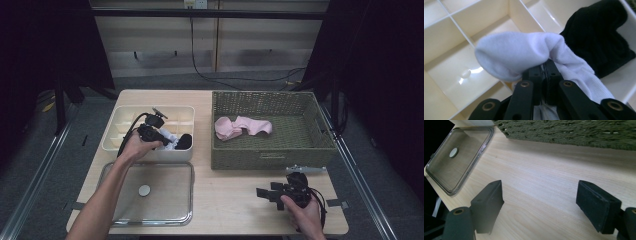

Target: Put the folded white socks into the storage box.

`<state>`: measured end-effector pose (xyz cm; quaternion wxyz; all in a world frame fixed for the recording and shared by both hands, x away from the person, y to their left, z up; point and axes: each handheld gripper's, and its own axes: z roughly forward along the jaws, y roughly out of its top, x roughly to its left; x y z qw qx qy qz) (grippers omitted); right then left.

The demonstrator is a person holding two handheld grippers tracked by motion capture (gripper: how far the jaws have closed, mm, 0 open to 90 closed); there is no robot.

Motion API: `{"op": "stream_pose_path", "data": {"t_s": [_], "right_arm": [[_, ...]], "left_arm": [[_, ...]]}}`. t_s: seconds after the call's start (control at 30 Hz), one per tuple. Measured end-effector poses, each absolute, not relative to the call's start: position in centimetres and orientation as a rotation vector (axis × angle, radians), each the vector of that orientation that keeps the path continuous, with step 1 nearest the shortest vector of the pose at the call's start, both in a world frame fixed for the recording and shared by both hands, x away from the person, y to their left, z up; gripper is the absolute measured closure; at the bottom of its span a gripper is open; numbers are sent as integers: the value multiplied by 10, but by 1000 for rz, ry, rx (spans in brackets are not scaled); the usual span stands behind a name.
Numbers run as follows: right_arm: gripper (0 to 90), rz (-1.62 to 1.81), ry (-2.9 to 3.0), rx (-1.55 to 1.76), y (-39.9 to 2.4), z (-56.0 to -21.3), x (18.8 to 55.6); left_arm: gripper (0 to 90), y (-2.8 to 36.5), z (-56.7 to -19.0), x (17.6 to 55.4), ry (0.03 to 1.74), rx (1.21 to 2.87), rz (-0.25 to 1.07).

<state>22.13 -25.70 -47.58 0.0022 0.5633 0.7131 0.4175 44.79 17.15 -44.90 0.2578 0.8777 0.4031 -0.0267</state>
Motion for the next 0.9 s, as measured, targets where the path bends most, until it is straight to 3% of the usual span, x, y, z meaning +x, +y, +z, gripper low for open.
{"op": "stream_pose_path", "data": {"t_s": [0.1,0.23,0.4,0.77,0.9], "right_arm": [[214,1313,2226,1775,-260,-476,221],[215,1311,2224,1787,-260,-476,222],[215,1312,2233,1777,-258,-476,222],[215,1301,2252,1775,-257,-478,223],[215,1300,2259,1764,-256,-478,222]], "left_arm": [[818,178,-441,447,1063,2366,-75],[608,192,-426,448,1058,2321,-84],[564,202,-421,452,1095,2231,-69],[413,193,-440,464,1132,2227,-24],[492,193,-438,462,1124,2223,23]]}}
